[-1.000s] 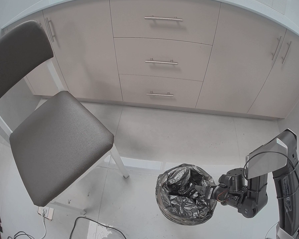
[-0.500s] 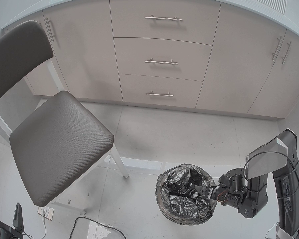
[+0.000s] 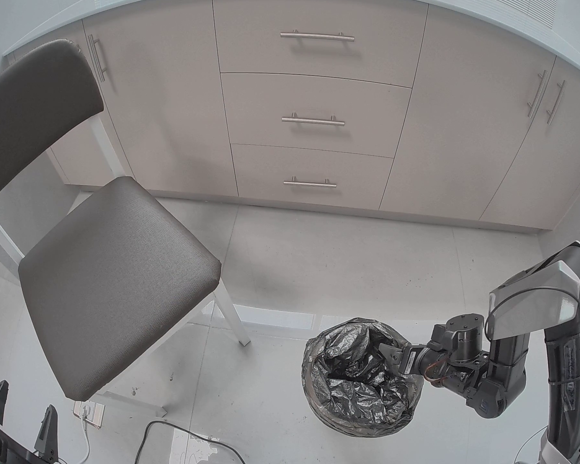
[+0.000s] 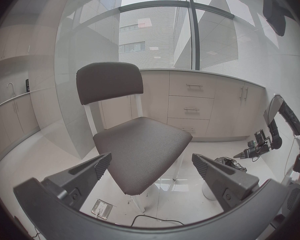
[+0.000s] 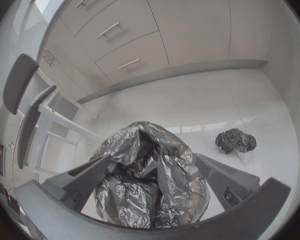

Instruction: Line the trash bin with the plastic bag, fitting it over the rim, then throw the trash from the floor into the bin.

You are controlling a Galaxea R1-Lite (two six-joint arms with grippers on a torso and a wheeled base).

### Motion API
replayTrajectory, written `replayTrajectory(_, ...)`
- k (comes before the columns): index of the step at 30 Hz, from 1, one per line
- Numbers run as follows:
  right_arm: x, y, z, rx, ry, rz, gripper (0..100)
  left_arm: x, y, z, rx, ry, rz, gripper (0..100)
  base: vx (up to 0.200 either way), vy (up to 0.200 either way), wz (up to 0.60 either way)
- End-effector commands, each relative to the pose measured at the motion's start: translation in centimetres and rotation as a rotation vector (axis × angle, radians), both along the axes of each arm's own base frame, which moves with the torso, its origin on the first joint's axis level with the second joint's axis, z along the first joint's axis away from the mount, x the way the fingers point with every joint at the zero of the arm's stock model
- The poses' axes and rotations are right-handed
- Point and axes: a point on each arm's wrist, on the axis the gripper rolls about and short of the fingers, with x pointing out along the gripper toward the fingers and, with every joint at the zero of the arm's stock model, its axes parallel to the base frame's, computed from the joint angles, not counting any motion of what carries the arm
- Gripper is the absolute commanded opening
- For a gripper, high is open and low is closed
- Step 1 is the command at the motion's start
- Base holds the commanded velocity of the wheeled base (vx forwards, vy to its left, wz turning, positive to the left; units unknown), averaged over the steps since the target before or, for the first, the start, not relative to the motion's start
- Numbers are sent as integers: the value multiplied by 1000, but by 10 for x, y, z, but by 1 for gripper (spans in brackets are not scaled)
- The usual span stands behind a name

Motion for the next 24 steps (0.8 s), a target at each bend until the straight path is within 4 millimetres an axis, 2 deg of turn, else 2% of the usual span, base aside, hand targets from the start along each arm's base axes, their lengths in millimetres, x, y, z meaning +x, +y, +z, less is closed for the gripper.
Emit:
replayTrajectory(1, 5, -1, 37, 4, -141, 2, 100, 0, 0, -5, -1, 6, 3, 100, 0, 0, 0)
replayTrajectory(3, 6, -1, 42, -3, -166, 1, 100, 0, 0, -5, -1, 6, 3, 100, 0, 0, 0)
replayTrajectory(8, 27, -2, 88, -165, -420, 14, 100, 0, 0, -5, -12, 6, 3, 100, 0, 0, 0)
replayTrajectory(10, 32, -2, 95, -200, -462, 4, 100, 0, 0, -5, -12, 6, 3, 100, 0, 0, 0)
replayTrajectory(11, 47, -4, 113, -273, -553, -48, 100, 0, 0, -5, -12, 6, 3, 100, 0, 0, 0)
replayTrajectory(13, 63, -8, 129, -315, -586, -95, 100, 0, 0, -5, -12, 6, 4, 100, 0, 0, 0)
replayTrajectory(19, 129, -36, 186, -359, -578, -223, 100, 0, 0, -5, -16, 5, 6, 100, 0, 0, 0)
replayTrajectory(23, 171, -51, 201, -360, -521, -267, 100, 0, 0, -5, -24, 5, 9, 100, 0, 0, 0)
replayTrajectory(24, 171, -51, 201, -360, -521, -267, 100, 0, 0, -5, -24, 5, 9, 100, 0, 0, 0)
